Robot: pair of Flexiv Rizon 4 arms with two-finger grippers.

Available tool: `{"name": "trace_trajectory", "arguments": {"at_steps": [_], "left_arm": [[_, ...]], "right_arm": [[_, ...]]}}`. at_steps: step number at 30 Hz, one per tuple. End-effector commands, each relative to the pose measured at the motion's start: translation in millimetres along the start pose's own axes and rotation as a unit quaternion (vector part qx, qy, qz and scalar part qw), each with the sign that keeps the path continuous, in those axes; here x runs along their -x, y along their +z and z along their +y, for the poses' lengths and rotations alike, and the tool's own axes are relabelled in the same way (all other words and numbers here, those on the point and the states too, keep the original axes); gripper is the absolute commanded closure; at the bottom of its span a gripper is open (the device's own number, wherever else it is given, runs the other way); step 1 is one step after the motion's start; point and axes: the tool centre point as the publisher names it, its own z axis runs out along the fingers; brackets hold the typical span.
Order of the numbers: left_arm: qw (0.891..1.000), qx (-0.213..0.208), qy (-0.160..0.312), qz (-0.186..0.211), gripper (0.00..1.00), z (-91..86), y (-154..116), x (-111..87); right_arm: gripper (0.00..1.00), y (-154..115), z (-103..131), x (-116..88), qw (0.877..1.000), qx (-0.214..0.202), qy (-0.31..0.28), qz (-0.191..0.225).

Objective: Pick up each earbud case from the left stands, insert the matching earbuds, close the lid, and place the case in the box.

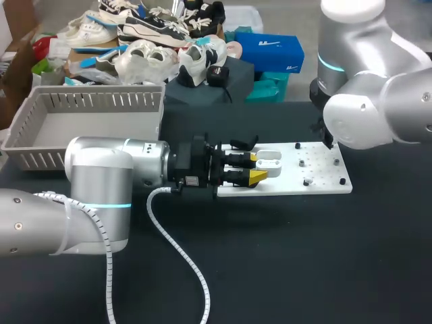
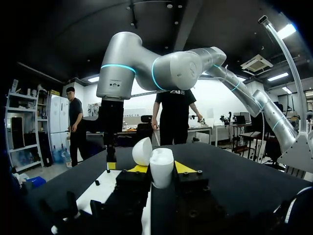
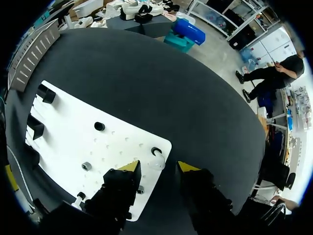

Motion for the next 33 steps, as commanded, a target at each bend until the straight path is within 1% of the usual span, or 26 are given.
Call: {"name": "trace_trajectory", "arguments": {"at_steps": [1, 5, 7, 11, 17, 20, 22, 23, 25, 33], "left_arm": [[1.000, 0.002, 0.001, 0.000, 1.00, -0.3, 0.7, -0.7], [1.000, 0.002, 0.001, 0.000, 1.00, -0.3, 0.7, -0.7], [1.000, 0.002, 0.001, 0.000, 1.00, -0.3, 0.7, -0.7], [1.000, 0.002, 0.001, 0.000, 1.00, -0.3, 0.7, -0.7], [1.000, 0.002, 0.001, 0.000, 1.00, -0.3, 0.7, -0.7], [1.000, 0.002, 0.001, 0.000, 1.00, -0.3, 0.7, -0.7], [1.000, 0.002, 0.001, 0.000, 1.00, -0.3, 0.7, -0.7], [1.000, 0.002, 0.001, 0.000, 1.00, -0.3, 0.7, -0.7], [1.000, 0.002, 0.001, 0.000, 1.00, -0.3, 0.7, -0.7], [1.000, 0.002, 0.001, 0.000, 1.00, -0.3, 0.7, -0.7]], "right_arm": [[0.58, 0.9, -0.3, 3.5, 1.000, 0.001, 0.000, 0.003], [0.61, 1.5, -0.2, 3.6, 1.000, 0.002, 0.000, 0.003], [0.65, 2.2, 0.2, 3.8, 1.000, 0.004, 0.000, 0.003], [0.65, 3.3, 0.8, 3.7, 1.000, 0.004, 0.000, 0.005], [0.68, 4.8, 1.3, 3.4, 1.000, 0.006, 0.000, 0.005], [0.73, 4.9, 1.4, 3.7, 1.000, 0.006, -0.001, 0.006], [0.80, 5.0, 1.5, 3.9, 1.000, 0.006, -0.001, 0.006], [0.85, 5.0, 1.5, 4.0, 1.000, 0.006, -0.002, 0.006], [0.99, 5.1, 1.6, 4.2, 1.000, 0.006, -0.003, 0.007], [1.00, 1.7, 1.6, 3.0, 1.000, 0.007, -0.001, 0.007]]}}
